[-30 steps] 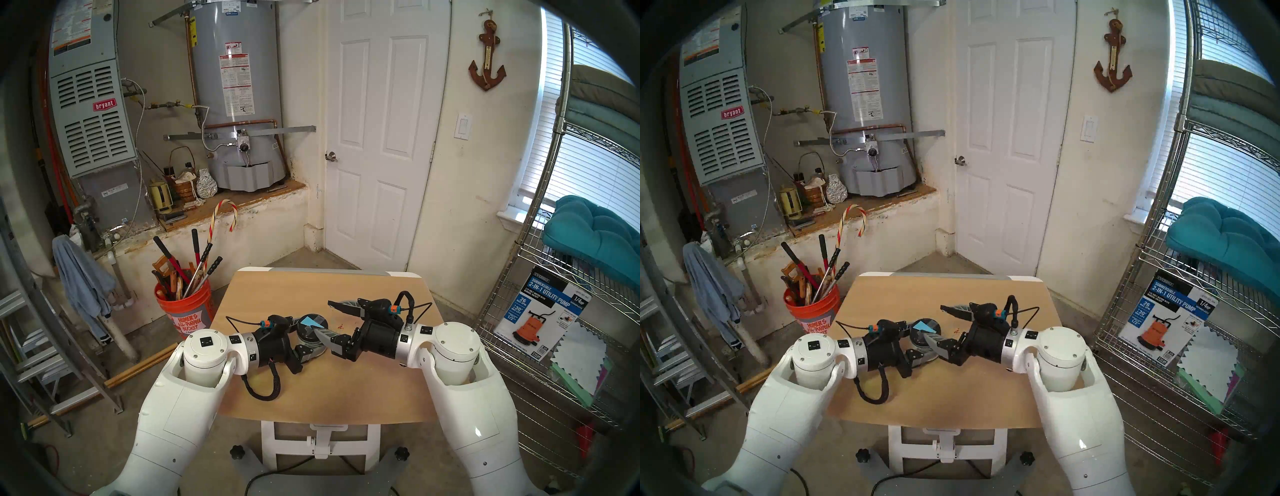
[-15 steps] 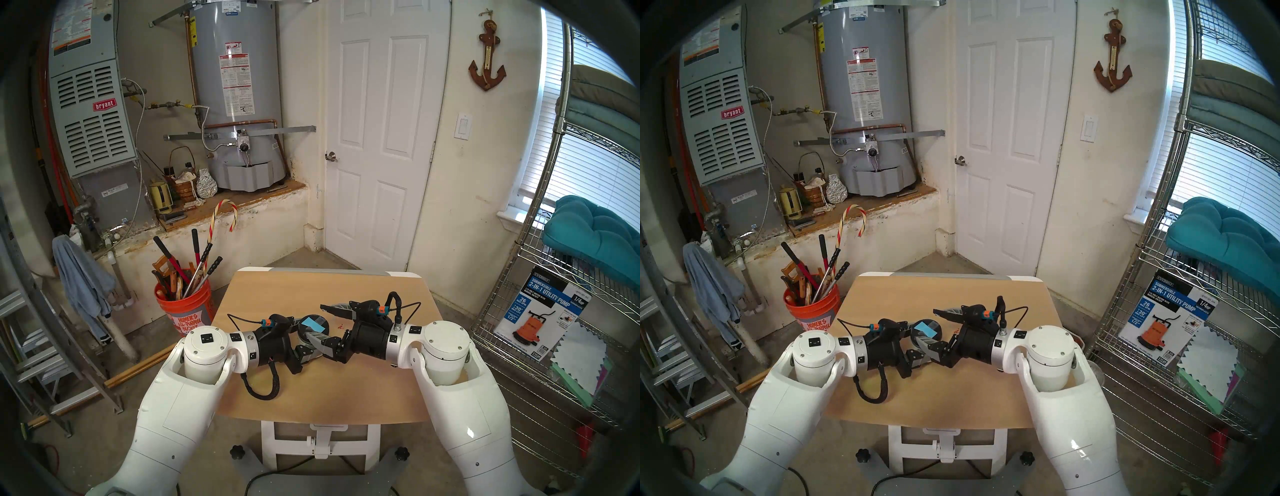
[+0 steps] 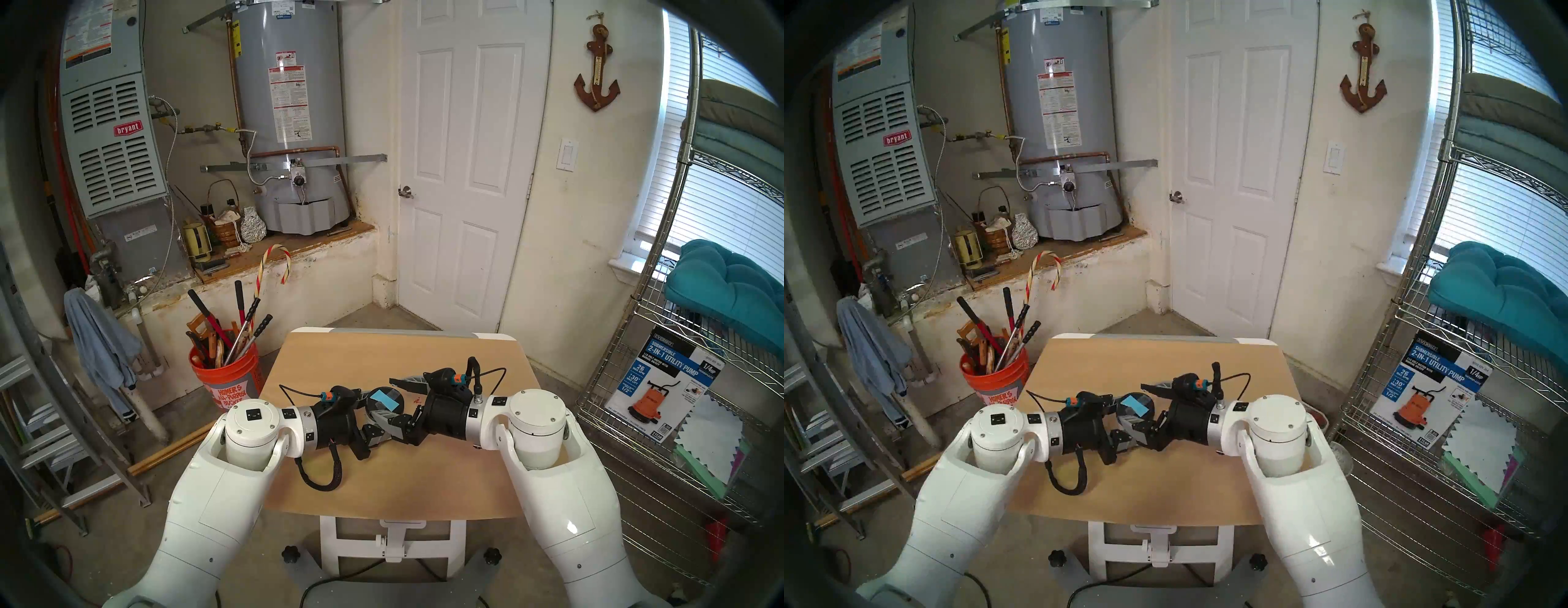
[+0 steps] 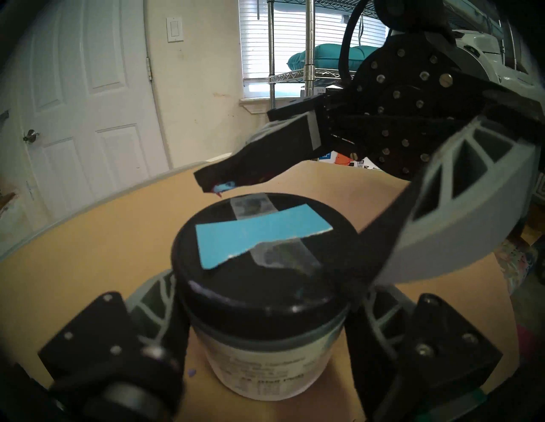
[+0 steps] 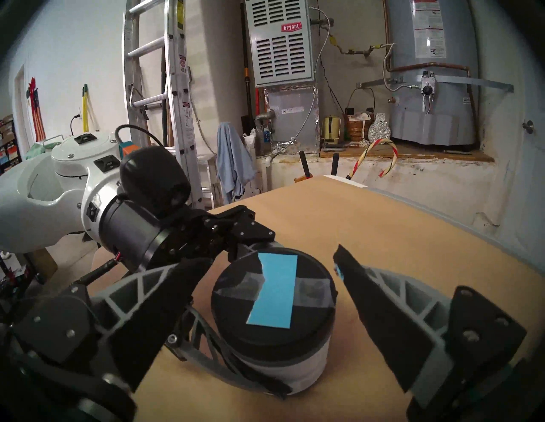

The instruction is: Open paint jar

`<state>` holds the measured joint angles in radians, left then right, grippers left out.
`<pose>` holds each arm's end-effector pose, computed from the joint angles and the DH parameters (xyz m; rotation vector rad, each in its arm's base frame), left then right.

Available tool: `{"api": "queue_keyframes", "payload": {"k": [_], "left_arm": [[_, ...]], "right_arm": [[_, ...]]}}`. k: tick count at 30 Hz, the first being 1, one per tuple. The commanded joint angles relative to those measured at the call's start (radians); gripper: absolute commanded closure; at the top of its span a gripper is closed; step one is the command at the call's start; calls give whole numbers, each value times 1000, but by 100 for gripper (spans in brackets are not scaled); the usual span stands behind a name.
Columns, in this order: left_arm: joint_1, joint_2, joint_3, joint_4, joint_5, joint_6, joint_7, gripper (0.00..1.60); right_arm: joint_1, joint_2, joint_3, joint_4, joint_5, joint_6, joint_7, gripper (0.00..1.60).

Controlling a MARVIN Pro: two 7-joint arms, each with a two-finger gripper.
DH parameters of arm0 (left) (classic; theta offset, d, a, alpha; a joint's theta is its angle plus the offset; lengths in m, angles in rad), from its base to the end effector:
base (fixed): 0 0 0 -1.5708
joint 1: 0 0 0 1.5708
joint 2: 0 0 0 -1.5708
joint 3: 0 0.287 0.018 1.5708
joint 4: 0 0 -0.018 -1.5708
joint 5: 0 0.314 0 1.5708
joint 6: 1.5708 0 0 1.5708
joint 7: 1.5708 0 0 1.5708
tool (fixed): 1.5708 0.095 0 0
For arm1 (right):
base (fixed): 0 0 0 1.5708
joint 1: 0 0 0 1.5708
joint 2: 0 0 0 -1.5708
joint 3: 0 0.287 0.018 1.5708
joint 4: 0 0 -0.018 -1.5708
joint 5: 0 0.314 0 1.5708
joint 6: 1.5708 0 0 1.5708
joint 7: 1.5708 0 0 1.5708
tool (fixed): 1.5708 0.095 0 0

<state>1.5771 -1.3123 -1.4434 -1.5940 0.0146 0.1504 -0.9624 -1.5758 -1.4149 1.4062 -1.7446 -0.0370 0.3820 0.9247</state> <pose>0.3711 -0.0439 -0.3302 1.8425 -1.1191 1.3536 0.3679 0.0946 -0.2850 -1.8486 -1.0102 -1.3119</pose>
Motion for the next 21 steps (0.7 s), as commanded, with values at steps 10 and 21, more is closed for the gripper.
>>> {"api": "queue_keyframes", "payload": {"k": [10, 21], "left_arm": [[2, -1, 1, -1, -11, -4, -12, 160], [7, 6, -18, -6, -13, -3, 0, 160]], "right_arm": [[60, -39, -53, 11, -55, 41, -40, 0], [79, -38, -54, 23, -80, 115, -50, 0]]}}
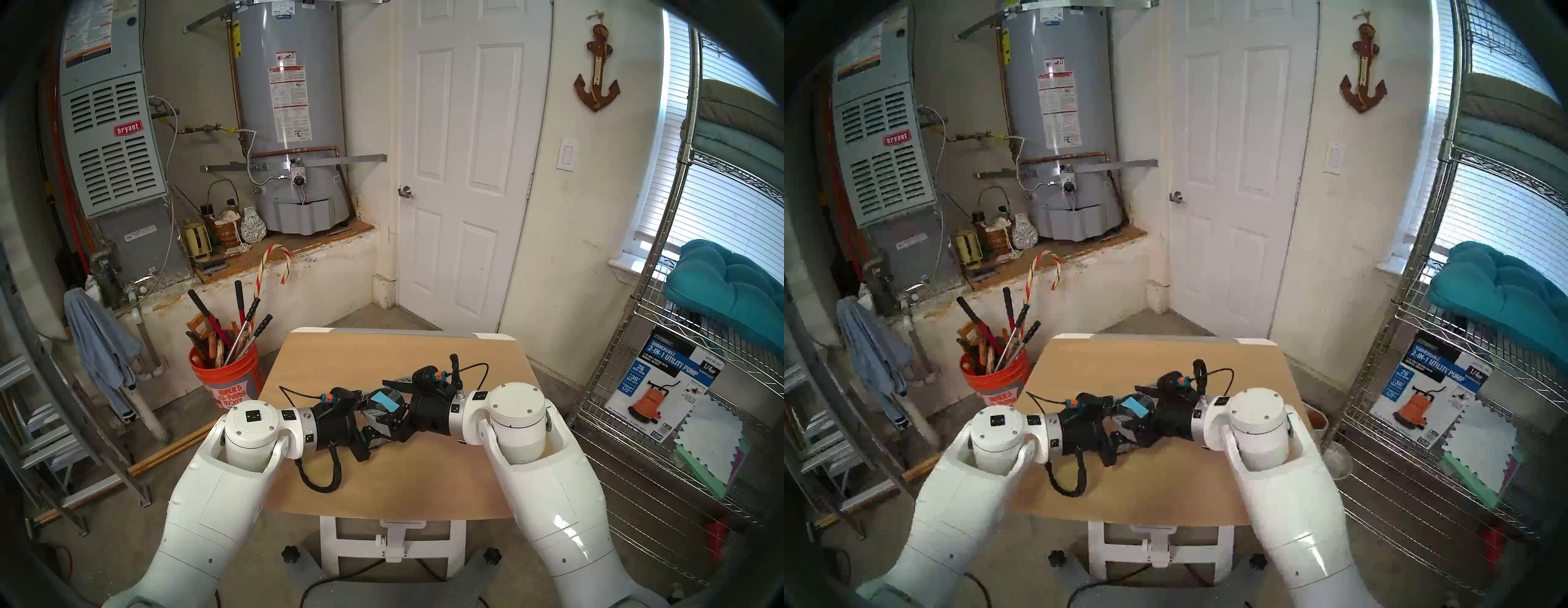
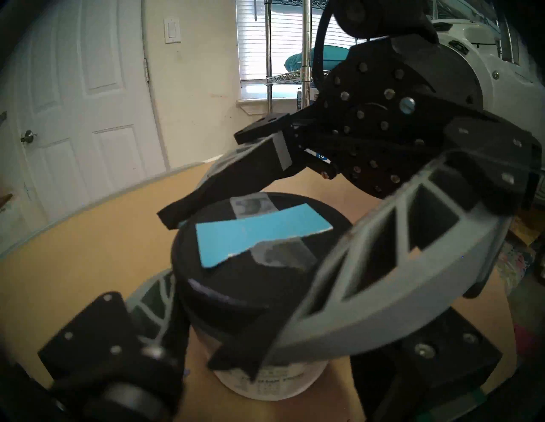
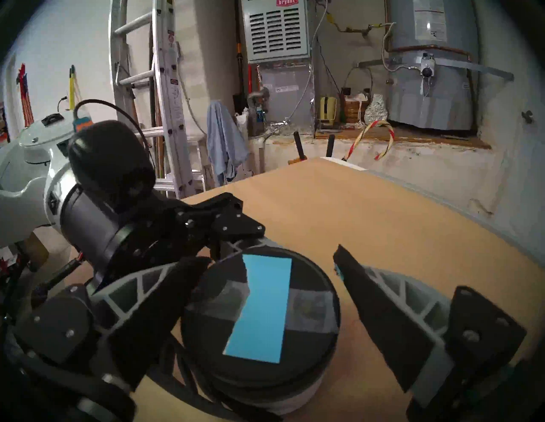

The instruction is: Open paint jar

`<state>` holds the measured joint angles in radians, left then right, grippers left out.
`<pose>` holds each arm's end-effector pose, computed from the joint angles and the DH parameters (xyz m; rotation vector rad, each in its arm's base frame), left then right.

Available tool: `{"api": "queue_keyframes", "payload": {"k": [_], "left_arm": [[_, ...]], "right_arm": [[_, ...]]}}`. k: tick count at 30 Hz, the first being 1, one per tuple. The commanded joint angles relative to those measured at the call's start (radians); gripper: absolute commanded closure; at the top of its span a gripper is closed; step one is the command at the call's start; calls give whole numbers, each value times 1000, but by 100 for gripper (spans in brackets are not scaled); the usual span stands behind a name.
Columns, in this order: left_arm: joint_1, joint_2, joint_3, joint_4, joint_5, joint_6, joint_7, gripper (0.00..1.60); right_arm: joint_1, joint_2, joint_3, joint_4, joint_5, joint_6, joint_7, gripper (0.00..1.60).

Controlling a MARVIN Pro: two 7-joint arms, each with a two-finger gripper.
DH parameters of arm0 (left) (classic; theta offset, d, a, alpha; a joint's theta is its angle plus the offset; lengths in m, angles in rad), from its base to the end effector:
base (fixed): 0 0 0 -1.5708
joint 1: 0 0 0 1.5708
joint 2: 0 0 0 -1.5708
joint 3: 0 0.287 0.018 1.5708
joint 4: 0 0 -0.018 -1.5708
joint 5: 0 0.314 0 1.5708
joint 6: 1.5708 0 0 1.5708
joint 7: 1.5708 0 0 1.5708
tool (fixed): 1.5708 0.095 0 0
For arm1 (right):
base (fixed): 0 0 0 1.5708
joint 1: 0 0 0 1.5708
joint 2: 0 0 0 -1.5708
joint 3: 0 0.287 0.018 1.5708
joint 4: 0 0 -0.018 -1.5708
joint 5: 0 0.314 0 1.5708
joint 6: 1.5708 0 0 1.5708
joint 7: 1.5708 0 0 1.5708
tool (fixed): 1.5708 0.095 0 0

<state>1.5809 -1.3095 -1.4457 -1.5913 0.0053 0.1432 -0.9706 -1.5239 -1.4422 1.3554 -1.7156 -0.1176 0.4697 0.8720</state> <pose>0.3694 -0.0426 -0.3314 1.8326 -1.1160 1.3499 0.3805 0.1128 -0.2867 -1.9541 -1.0323 -1.2672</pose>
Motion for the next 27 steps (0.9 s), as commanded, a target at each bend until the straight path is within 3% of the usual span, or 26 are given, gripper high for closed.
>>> {"api": "queue_keyframes", "payload": {"k": [1, 15, 17, 18, 23, 27], "left_arm": [[1, 3, -18, -6, -4, 3, 9, 160], [-18, -2, -17, 27, -6, -13, 24, 160], [-23, -1, -13, 31, -7, -6, 20, 117], [-24, 0, -11, 32, -7, -5, 19, 115], [-25, 3, -8, 29, -10, 3, 17, 38], [-22, 11, -4, 13, -10, 27, 9, 25]], "right_arm": [[27, -10, -2, -5, 2, 27, 4, 0], [14, -7, 24, -16, 23, 31, 26, 0], [13, -7, 26, -17, 23, 31, 29, 0], [13, -8, 27, -17, 23, 31, 31, 0], [12, -11, 30, -17, 20, 28, 33, 0], [14, -14, 32, -14, 20, 25, 34, 0]]}}
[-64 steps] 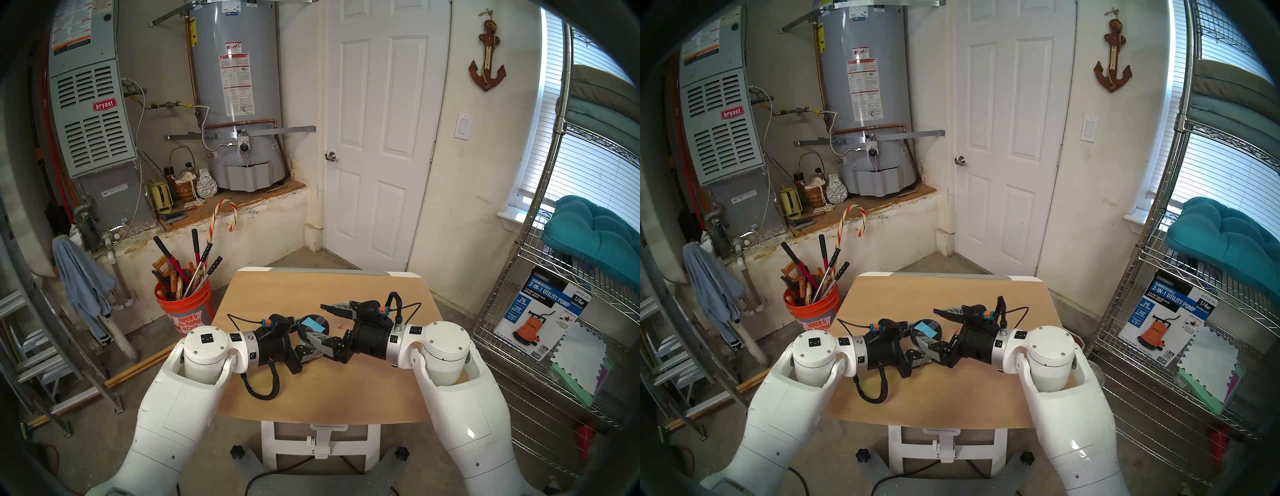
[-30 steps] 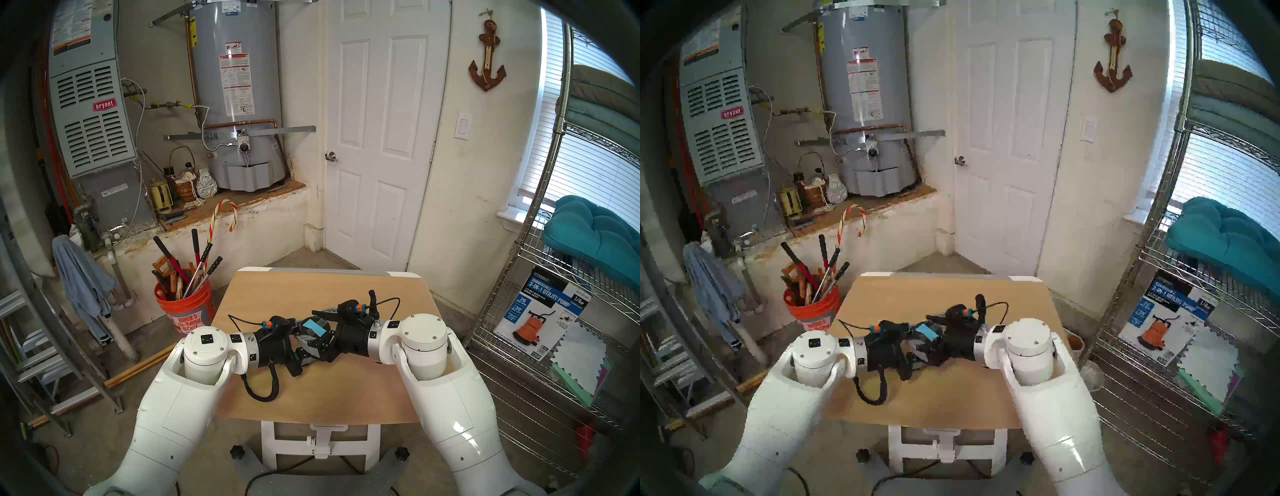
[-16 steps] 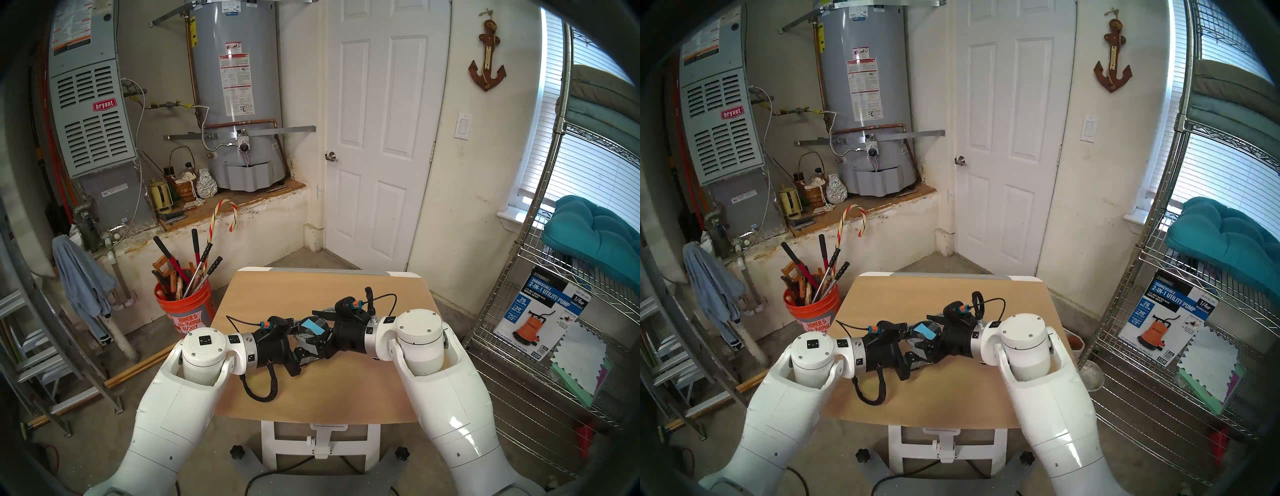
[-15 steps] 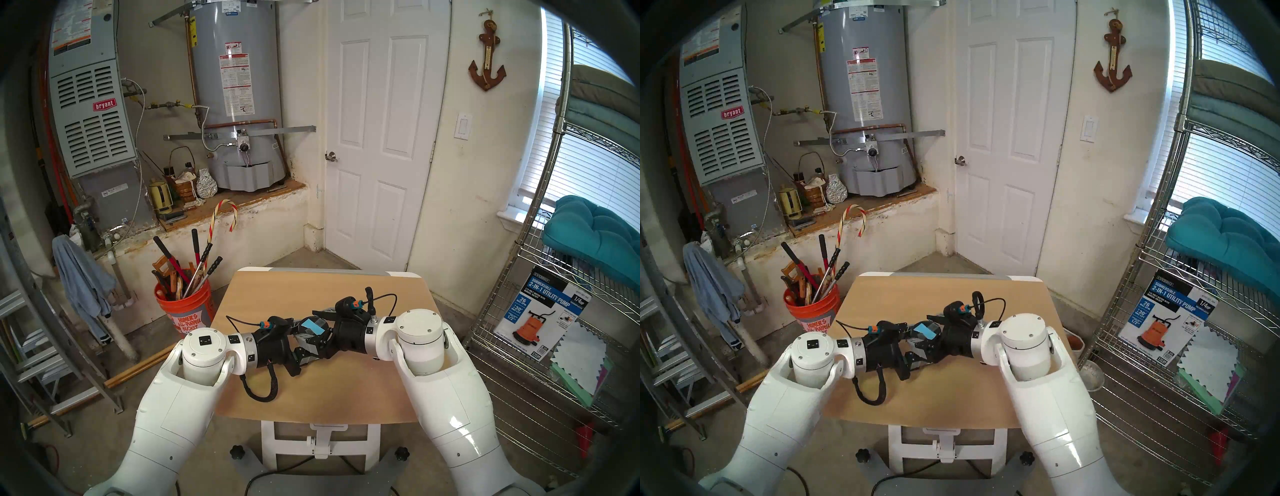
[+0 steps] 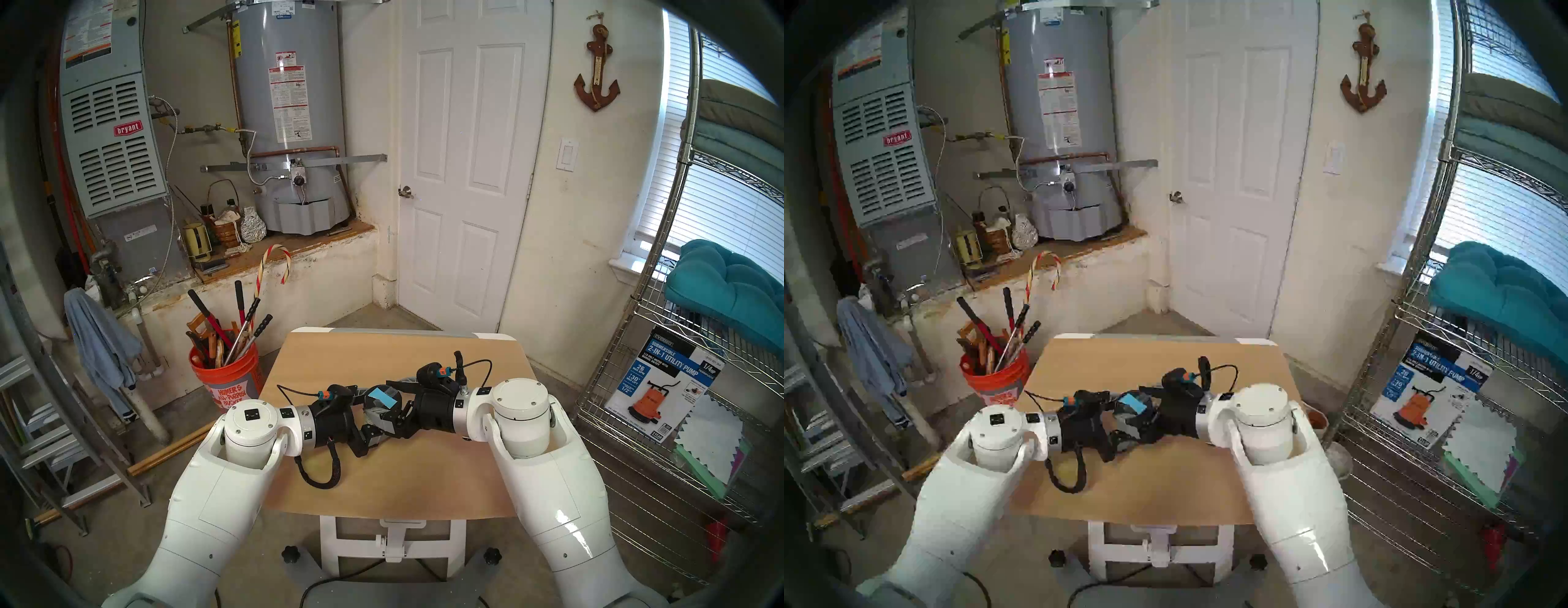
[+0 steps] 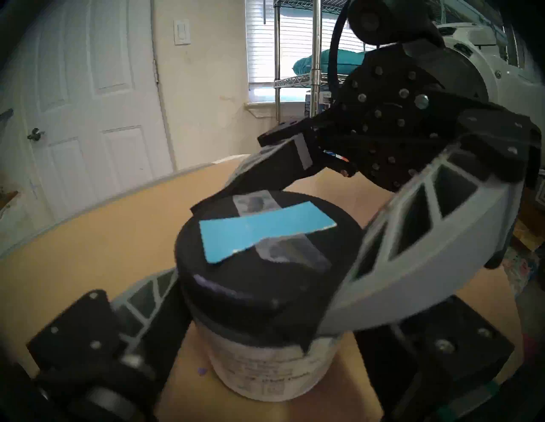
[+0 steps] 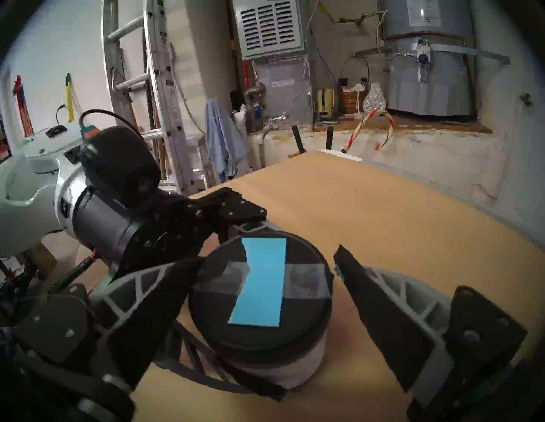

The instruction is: Open paint jar

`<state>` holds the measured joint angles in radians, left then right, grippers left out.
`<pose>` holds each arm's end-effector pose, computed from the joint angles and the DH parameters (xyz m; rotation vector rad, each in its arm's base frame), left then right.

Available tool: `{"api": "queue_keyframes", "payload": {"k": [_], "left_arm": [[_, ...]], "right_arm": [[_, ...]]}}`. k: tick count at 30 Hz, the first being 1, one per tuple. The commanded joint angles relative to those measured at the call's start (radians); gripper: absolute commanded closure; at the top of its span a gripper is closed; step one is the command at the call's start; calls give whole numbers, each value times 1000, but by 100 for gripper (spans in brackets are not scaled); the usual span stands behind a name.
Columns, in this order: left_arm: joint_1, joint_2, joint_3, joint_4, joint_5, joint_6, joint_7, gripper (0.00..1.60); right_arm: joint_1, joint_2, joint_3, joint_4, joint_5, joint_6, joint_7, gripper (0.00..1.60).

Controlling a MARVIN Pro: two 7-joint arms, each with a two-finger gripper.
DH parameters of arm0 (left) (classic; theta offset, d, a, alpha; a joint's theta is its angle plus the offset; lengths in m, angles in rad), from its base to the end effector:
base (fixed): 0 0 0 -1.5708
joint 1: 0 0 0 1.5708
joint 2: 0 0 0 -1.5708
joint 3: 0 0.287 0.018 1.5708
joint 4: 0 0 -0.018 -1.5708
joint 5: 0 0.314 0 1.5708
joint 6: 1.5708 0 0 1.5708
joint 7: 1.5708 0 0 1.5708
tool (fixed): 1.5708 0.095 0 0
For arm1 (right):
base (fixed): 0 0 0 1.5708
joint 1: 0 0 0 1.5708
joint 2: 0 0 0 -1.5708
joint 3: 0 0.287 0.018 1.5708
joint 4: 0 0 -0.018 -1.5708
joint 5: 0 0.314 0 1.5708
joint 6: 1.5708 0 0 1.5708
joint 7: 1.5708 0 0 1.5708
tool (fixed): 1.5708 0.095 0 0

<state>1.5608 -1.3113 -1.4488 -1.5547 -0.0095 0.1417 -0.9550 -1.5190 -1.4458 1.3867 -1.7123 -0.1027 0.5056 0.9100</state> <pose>0.3769 -0.0383 -0.3354 1.8519 -1.0808 1.3576 0.3825 0.1042 -0.2847 -1.9571 -0.9907 -1.2283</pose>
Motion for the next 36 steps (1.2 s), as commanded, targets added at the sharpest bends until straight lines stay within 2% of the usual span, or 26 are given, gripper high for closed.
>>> {"api": "queue_keyframes", "payload": {"k": [1, 2, 6, 12, 19, 23, 29, 36], "left_arm": [[-2, 17, 3, -28, 6, 39, -13, 24], [-1, 20, 4, -27, 6, 42, -16, 19], [-1, 27, 9, -25, 13, 51, -21, 16], [-8, 32, 13, -23, 24, 71, -34, 0], [-21, 17, 25, -5, 37, 59, -22, 0], [-31, 6, 27, 3, 44, 53, -11, 7], [-45, -4, 31, 24, 48, 34, 4, 7], [-52, -10, 34, 36, 49, 19, 22, 16]], "right_arm": [[9, -11, 1, -17, 4, -11, -3, 0], [10, -11, 2, -16, 4, -12, -2, 0], [12, -13, 4, -15, 3, -12, 0, 0], [11, -14, 7, -19, 3, -10, 4, 0], [5, -15, 13, -23, 9, -9, 8, 0], [-1, -13, 19, -30, 12, -7, 13, 0], [-11, -9, 27, -40, 17, -3, 23, 0], [-20, -12, 32, -50, 17, 6, 35, 0]]}}
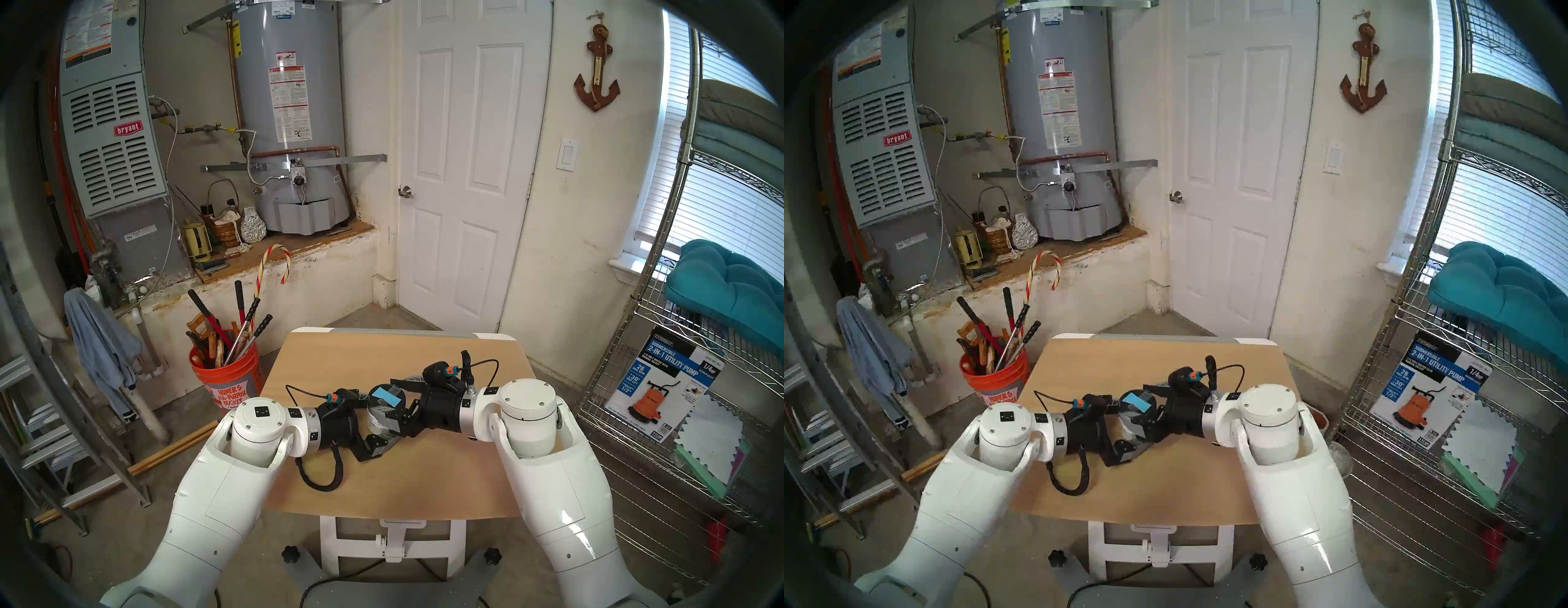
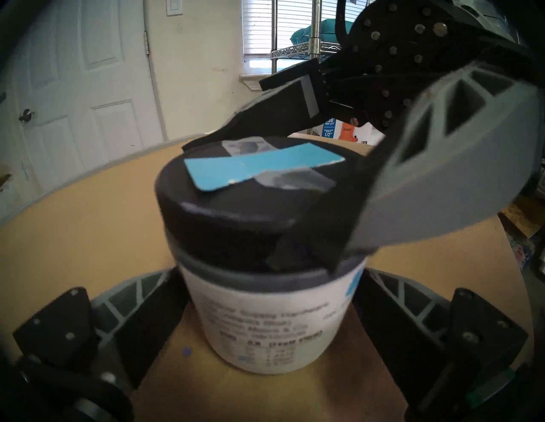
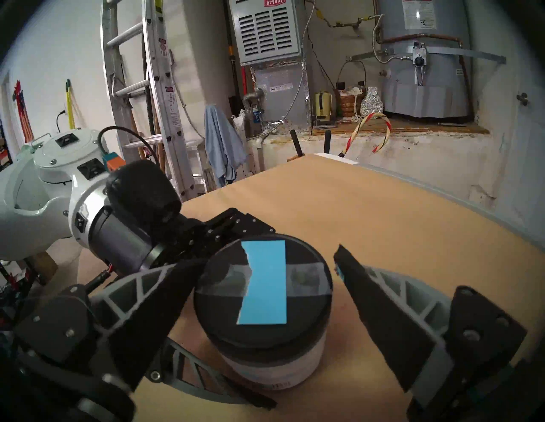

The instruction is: Open paint jar

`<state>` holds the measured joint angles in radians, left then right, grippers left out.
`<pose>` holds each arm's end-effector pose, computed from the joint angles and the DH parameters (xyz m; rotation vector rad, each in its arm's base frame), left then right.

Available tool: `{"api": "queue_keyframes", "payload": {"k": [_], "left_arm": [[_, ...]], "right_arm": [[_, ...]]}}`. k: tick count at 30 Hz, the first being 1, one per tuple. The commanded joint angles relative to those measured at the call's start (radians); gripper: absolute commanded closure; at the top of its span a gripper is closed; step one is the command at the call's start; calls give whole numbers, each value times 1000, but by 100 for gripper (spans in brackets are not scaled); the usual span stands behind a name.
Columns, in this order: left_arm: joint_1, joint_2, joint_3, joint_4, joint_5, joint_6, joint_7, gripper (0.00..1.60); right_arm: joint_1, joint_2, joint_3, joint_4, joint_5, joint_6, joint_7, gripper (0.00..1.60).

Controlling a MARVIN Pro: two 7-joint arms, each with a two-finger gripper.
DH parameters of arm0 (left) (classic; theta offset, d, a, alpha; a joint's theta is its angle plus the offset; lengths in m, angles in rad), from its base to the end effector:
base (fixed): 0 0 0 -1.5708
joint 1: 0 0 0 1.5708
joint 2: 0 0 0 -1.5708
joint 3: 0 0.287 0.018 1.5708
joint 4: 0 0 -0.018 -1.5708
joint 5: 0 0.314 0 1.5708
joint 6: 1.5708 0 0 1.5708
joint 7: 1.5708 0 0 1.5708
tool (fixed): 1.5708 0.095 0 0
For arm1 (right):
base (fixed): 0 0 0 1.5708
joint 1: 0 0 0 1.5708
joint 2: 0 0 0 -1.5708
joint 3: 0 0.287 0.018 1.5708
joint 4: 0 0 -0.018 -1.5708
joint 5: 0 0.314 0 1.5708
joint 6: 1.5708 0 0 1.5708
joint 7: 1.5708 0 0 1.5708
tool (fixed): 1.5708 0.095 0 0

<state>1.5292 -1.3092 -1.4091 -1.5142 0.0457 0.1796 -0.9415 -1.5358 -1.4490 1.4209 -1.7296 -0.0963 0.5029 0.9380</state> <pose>0.3821 -0.0448 -0.3477 1.9169 -1.1257 1.2855 0.3797 0.0952 -0.2819 -1.9436 -0.9690 -1.2348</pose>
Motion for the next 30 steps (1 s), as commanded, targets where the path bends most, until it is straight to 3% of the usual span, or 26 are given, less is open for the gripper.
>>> {"api": "queue_keyframes", "payload": {"k": [1, 2, 7, 8, 9, 13, 14, 15, 18, 19, 20, 30], "left_arm": [[-21, -12, -5, -4, -6, -20, 9, 16], [-21, -12, -6, -5, -6, -21, 10, 29], [-16, -10, -14, -15, -9, -23, 16, 34], [-15, -10, -14, -17, -10, -22, 16, 50], [-15, -9, -14, -18, -11, -21, 14, 84], [-17, -5, -12, -19, -16, -15, 0, 95], [-18, -3, -10, -19, -16, -14, -6, 102], [-19, -1, -8, -19, -18, -9, -16, 135], [-14, -1, -8, -24, -17, -6, -23, 151], [-15, -1, -6, -22, -17, -5, -30, 150], [-14, -1, -6, -22, -16, -5, -32, 160], [-6, -9, -8, -28, -7, -3, -32, 160]], "right_arm": [[-4, -9, -2, -33, 10, 8, 9, 0], [-5, -10, -1, -33, 10, 9, 9, 0], [-7, -13, 0, -34, 9, 10, 12, 0], [-7, -14, 1, -34, 9, 10, 12, 0], [-8, -15, 1, -34, 9, 10, 12, 0], [-10, -17, 2, -37, 8, 10, 10, 0], [-10, -18, 2, -37, 9, 8, 9, 0], [-9, -20, 3, -39, 10, 9, 8, 0], [-6, -23, 2, -41, 10, 10, 8, 0], [-5, -25, 1, -39, 10, 9, 8, 0], [-4, -26, 0, -36, 9, 7, 8, 0], [-19, -23, -16, -40, -2, 3, 6, 0]]}}
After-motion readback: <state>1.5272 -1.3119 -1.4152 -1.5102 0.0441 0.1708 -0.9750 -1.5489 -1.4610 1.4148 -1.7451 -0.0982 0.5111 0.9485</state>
